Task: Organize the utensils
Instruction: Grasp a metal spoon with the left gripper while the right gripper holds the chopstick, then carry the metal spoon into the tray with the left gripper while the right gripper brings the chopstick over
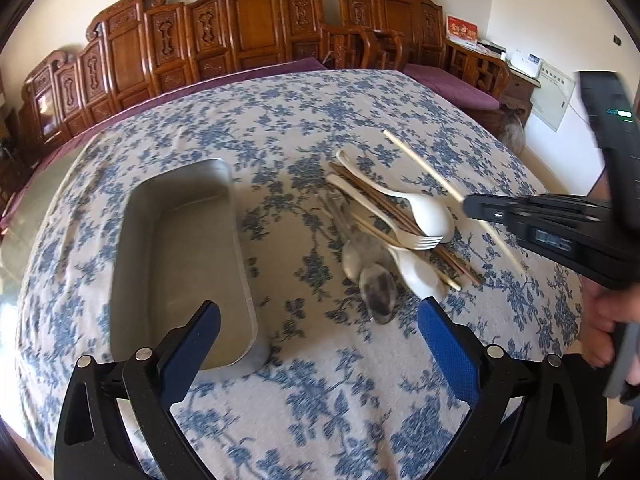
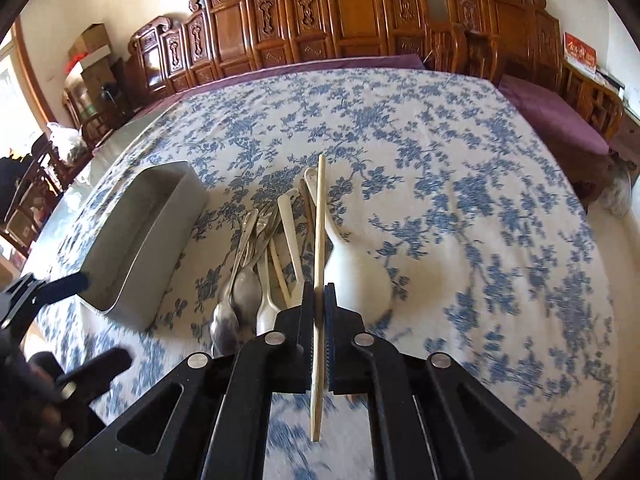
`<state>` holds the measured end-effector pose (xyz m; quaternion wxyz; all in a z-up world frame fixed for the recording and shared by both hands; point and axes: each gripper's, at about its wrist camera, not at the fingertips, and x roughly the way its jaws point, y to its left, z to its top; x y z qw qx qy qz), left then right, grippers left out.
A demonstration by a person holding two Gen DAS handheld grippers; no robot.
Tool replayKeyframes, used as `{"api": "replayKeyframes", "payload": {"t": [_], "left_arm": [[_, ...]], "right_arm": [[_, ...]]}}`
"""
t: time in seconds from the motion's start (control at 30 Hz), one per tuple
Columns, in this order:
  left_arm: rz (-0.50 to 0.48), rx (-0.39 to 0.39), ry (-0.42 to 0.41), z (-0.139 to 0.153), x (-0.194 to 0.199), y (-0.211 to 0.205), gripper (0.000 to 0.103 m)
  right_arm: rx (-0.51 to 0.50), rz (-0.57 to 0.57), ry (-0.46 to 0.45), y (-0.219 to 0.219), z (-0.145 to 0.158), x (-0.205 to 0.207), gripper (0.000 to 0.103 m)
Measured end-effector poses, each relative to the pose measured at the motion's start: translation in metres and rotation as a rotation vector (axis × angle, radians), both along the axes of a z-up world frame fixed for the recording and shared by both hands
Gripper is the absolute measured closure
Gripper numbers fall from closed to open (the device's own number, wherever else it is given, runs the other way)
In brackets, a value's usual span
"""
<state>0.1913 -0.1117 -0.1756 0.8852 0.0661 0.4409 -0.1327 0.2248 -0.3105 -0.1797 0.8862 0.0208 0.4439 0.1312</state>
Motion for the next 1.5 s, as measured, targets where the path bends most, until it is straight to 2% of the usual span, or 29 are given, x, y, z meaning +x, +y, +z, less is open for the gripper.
{"api": "replayKeyframes", "payload": {"t": [0.27,0.47,0.63,0.73,0.83,1.03,1.2,1.3,1.43,1.5], "left_arm": [[-0.015,-0.002,0.068,-0.029,0.023,-0.033,0.035],[0.022,0.001,0.097,-0.048,0.039,-0.035,0.043],[0.027,-0.010,0.089,-0.047,0.042,-0.035,0.044],[0.009,-0.023,0.093,-0.044,0.042,-0.038,0.059],[-0.019,-0.016,0.074,-0.040,0.038,-0.044,0.060],[-0.017,-0.010,0.120,-0.049,0.042,-0.048,0.066],[-0.007,-0.034,0.181,-0.062,0.045,-0.044,0.073],[-0.005,-0.049,0.185,-0.061,0.043,-0.041,0.078],[-0.015,-0.040,0.146,-0.050,0.035,-0.042,0.079],[-0.028,-0.039,0.129,-0.045,0.032,-0.043,0.086]], "right_arm": [[0.029,-0.030,-0.026,-0.026,0.007,-0.013,0.097],[0.042,-0.046,-0.038,-0.037,0.011,-0.012,0.097],[0.055,-0.055,-0.037,-0.041,0.012,-0.011,0.097],[0.053,-0.052,-0.041,-0.042,0.013,-0.011,0.097],[0.056,-0.049,-0.046,-0.041,0.014,-0.012,0.097],[0.050,-0.040,-0.050,-0.035,0.015,-0.013,0.097],[0.051,-0.035,-0.054,-0.033,0.016,-0.014,0.097],[0.048,-0.034,-0.055,-0.033,0.017,-0.014,0.097],[0.047,-0.032,-0.055,-0.032,0.017,-0.014,0.097],[0.046,-0.029,-0.055,-0.031,0.017,-0.015,0.097]]}}
